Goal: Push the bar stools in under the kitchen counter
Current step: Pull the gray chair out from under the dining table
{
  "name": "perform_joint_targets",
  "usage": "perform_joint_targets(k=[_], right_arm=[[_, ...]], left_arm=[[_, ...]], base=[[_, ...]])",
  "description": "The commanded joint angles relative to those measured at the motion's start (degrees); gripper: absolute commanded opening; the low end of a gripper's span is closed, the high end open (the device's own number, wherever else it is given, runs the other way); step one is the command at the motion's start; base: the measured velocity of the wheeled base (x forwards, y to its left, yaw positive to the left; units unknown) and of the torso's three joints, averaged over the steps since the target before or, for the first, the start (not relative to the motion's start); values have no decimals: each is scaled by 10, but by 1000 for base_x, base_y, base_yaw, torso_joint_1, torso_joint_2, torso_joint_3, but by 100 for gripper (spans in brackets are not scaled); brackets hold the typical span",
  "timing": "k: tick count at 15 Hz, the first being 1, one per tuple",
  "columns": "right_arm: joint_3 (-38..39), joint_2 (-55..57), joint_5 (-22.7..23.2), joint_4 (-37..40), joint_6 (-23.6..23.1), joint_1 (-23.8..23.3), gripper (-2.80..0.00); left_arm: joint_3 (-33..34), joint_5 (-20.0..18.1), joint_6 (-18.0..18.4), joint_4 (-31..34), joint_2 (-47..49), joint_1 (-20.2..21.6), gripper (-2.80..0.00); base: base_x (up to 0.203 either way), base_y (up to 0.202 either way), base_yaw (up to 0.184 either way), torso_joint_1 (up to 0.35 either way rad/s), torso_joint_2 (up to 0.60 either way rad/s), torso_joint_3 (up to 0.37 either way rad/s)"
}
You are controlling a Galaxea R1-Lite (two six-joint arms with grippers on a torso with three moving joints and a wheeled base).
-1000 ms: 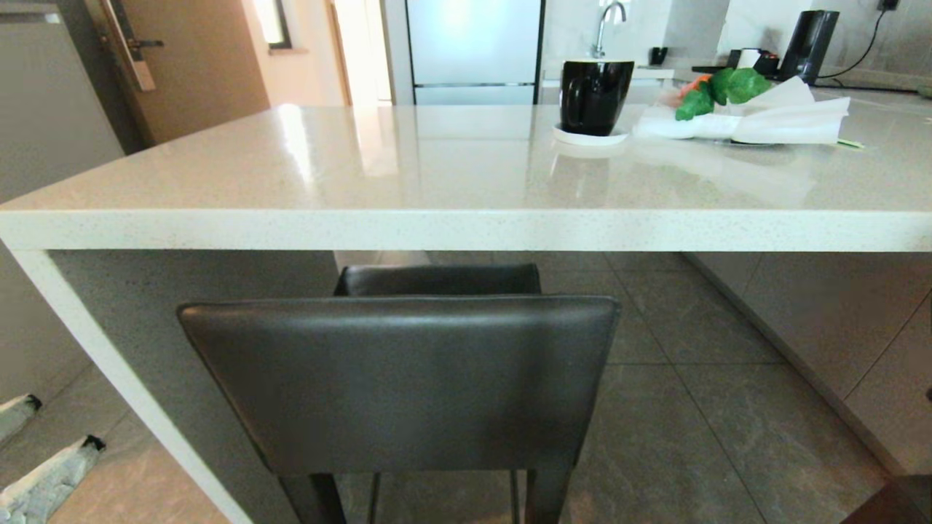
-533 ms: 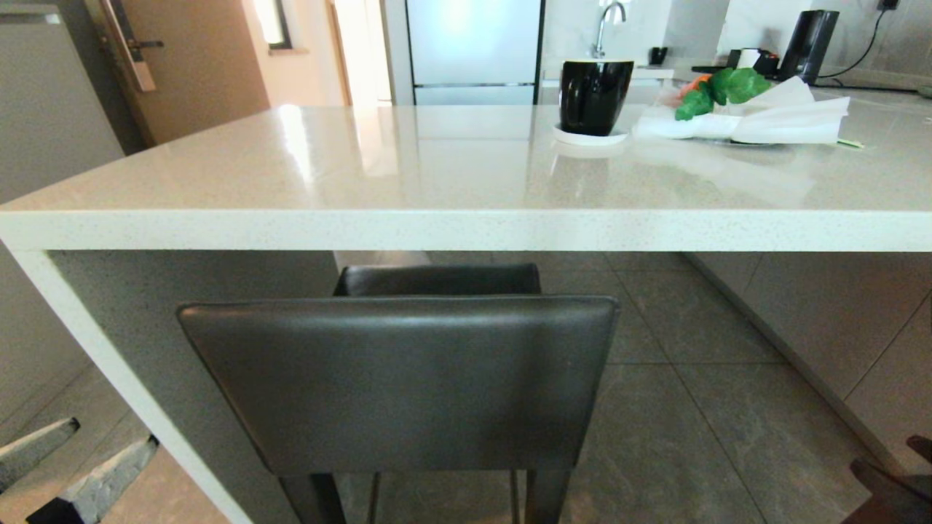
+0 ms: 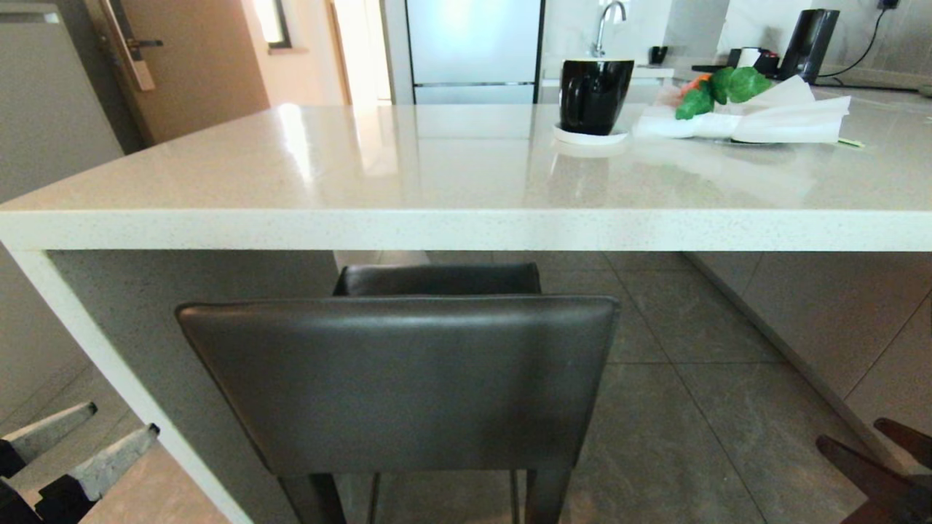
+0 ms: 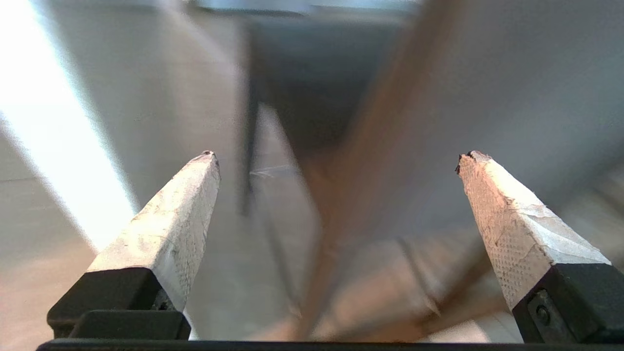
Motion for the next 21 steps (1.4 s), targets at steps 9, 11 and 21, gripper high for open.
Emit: perform_joint_targets(k=[9,11,21], right_arm=[[-11,97,53,-65,-12,4,0],[-11,132,52,-85,-12,1,0],[32,331,8,-255,9,-334,0]], left_arm=[[-51,-135,22,-1,75,-20,0],[-84,-136,22,-2,106,-28,0],[-37,-129,22,-240,279,-46,0]], base=[[0,0,0,0,0,0],[0,0,0,0,0,0],[0,0,0,0,0,0]])
